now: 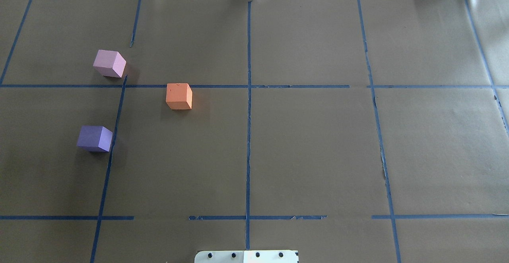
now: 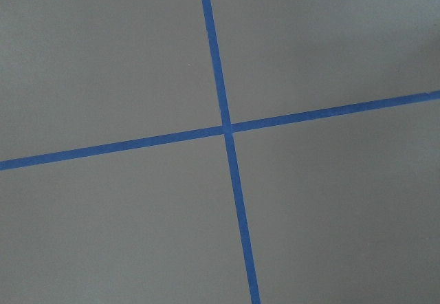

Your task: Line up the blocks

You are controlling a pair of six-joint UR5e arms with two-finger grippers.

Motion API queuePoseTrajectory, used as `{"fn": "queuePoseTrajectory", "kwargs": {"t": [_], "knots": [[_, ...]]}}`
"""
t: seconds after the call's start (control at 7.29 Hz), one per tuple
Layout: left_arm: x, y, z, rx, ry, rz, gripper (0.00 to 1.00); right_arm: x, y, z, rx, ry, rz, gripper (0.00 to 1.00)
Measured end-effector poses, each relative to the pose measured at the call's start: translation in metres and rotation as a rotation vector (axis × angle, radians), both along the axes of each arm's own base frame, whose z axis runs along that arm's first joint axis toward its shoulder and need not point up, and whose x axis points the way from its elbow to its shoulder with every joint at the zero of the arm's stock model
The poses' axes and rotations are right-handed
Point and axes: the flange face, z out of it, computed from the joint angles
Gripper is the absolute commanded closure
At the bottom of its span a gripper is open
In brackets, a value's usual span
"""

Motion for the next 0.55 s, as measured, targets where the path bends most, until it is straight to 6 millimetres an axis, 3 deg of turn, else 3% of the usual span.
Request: {"fn": "queuePoseTrajectory", "kwargs": {"t": [0.27,0.55], "knots": [[0.003,-0.003,-0.009,0.018,-0.002,0.005,0.00,0.000,0.000,0.000,0.000,0.000,0.000,0.00],[0.020,-0.014,-0.040,0.080,0.030,0.027,0.00,0.000,0.000,0.000,0.000,0.000,0.000,0.00]]}}
